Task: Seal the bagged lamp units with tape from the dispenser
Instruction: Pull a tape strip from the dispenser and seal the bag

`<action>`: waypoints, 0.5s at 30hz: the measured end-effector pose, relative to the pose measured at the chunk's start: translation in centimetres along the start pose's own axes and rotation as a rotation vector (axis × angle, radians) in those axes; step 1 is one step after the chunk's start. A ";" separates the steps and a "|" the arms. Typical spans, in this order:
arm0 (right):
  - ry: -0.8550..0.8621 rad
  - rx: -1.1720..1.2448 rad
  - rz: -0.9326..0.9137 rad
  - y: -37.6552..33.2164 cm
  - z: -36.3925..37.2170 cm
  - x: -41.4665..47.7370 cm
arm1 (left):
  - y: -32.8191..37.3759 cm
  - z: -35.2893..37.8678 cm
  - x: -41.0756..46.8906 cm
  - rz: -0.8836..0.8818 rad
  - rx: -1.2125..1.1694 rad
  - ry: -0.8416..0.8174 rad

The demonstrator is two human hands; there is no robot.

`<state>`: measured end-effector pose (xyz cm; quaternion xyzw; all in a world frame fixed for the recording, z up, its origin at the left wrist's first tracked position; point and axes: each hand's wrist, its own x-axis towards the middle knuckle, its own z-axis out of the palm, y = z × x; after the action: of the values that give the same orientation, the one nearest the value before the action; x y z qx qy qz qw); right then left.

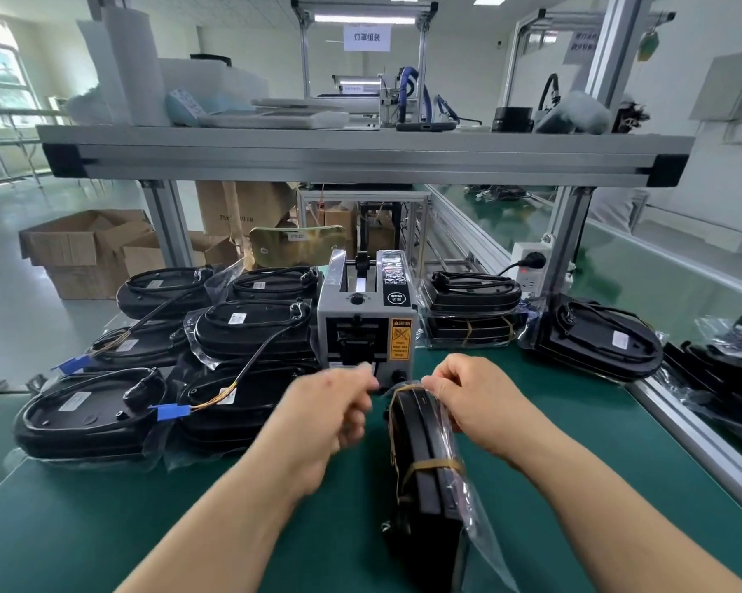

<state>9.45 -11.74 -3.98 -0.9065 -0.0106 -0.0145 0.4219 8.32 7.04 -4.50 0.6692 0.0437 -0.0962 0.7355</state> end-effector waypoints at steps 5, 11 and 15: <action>-0.010 0.022 -0.016 0.0 -0.1 0.0 | 0.8 0.2 7.8 -0.234 -0.277 0.308; -0.024 0.100 -0.003 0.0 0.0 0.1 | 1.2 1.2 10.8 -0.317 -0.352 0.416; -0.023 0.120 -0.012 0.0 0.1 0.2 | 1.5 2.1 11.0 -0.293 -0.435 0.480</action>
<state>9.61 -11.67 -4.07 -0.8795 -0.0216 -0.0059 0.4753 19.26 4.21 -5.00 0.4870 0.3303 -0.0293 0.8080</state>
